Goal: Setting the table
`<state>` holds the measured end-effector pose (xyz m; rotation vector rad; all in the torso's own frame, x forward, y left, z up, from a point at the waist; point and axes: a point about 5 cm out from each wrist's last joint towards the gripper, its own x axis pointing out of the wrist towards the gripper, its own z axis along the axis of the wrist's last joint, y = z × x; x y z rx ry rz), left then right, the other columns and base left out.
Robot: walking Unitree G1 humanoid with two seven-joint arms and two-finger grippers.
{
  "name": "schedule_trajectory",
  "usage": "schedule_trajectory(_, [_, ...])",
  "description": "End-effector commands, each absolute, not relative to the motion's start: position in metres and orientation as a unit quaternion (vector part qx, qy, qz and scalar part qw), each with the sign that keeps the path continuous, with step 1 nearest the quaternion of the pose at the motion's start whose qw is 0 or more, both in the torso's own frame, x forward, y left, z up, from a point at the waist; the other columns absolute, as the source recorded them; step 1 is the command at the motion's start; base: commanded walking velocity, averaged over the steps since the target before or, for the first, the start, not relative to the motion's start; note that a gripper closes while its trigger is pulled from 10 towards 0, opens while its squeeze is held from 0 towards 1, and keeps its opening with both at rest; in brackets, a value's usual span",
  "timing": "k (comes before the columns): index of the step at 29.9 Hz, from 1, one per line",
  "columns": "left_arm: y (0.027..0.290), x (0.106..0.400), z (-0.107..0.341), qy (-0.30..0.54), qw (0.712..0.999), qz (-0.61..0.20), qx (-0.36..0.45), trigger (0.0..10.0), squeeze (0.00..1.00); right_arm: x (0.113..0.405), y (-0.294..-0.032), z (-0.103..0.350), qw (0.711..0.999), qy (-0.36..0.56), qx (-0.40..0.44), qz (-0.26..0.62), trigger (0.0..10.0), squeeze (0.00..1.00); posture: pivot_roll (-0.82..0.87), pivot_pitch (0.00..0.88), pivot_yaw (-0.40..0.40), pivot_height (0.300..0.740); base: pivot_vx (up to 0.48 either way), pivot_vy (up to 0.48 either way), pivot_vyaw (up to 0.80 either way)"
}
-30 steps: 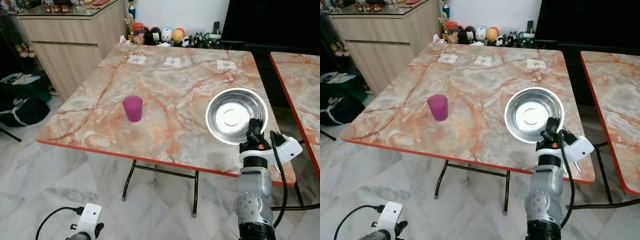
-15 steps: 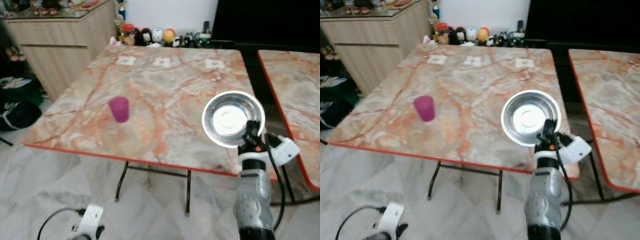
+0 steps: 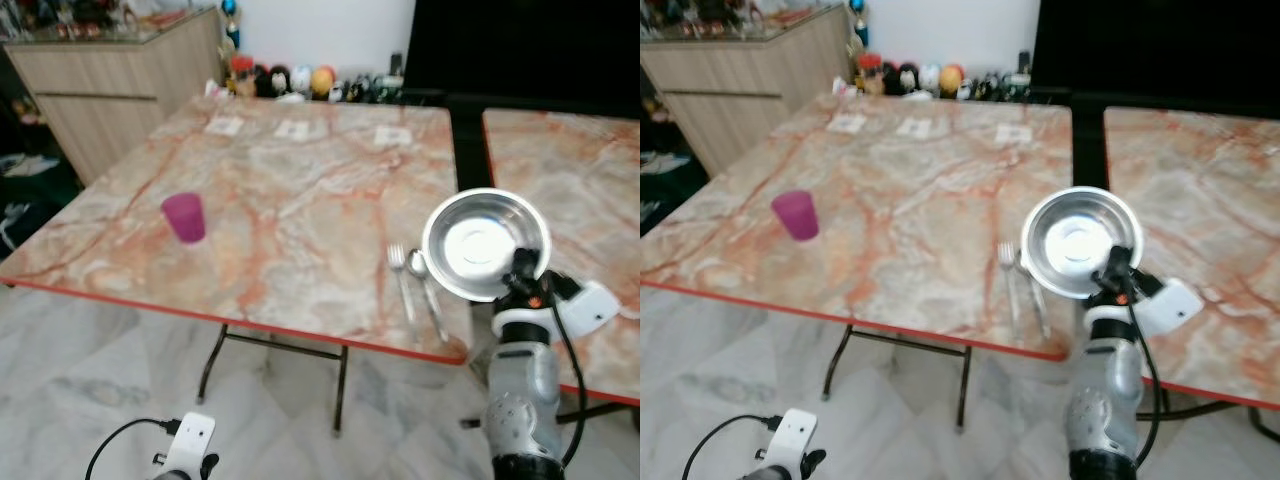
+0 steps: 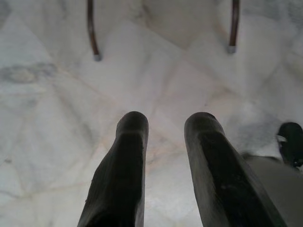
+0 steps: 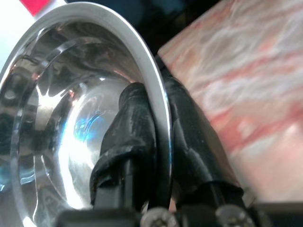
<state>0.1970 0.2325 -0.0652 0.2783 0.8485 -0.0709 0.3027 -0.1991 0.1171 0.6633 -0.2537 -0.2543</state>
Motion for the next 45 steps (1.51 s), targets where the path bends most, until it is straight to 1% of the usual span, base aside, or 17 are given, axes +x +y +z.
schedule_trajectory(1, [0.232,0.197,-0.066,0.416,0.899,-0.032,0.13,10.0,0.0,0.305,-0.196,0.119,0.93,-0.123,0.327,-0.117,10.0,0.0,0.03,0.0,0.008,0.74,0.0,-0.472,-0.78])
schedule_trajectory(10, [0.233,0.197,-0.066,0.416,0.899,-0.032,0.134,10.0,0.0,0.306,-0.192,0.119,0.929,-0.125,0.325,-0.122,10.0,0.0,0.02,0.0,0.014,0.74,0.0,-0.472,-0.09])
schedule_trajectory(21, [0.233,0.198,-0.065,0.417,0.898,-0.032,0.136,10.0,0.0,0.305,-0.199,0.118,0.929,-0.126,0.32,-0.136,10.0,0.0,0.02,0.0,0.019,0.74,0.0,-0.472,0.0])
schedule_trajectory(31, [0.234,0.199,-0.065,0.416,0.898,-0.034,0.138,10.0,0.0,0.307,-0.194,0.117,0.929,-0.122,0.324,-0.133,10.0,0.0,0.01,0.0,0.022,0.74,0.0,-0.472,0.0])
schedule_trajectory(34, [0.235,0.198,-0.065,0.419,0.897,-0.03,0.136,10.0,0.0,0.307,-0.195,0.118,0.928,-0.126,0.323,-0.137,10.0,0.0,0.02,0.0,0.022,0.74,0.0,0.0,0.0])
schedule_trajectory(37, [0.235,0.198,-0.065,0.418,0.898,-0.029,0.134,10.0,0.0,0.306,-0.203,0.12,0.923,-0.135,0.321,-0.161,10.0,0.0,0.02,0.0,0.022,0.74,0.0,0.0,0.0])
schedule_trajectory(41, [0.235,0.198,-0.065,0.417,0.898,-0.029,0.135,10.0,0.0,0.305,-0.208,0.122,0.921,-0.143,0.317,-0.173,10.0,0.0,0.02,0.0,0.023,0.74,0.0,0.0,0.0])
schedule_trajectory(45, [0.233,0.199,-0.065,0.417,0.898,-0.03,0.134,10.0,0.0,0.302,-0.227,0.134,0.914,-0.168,0.298,-0.218,10.0,0.0,0.02,0.0,0.022,0.74,0.0,0.0,0.0])
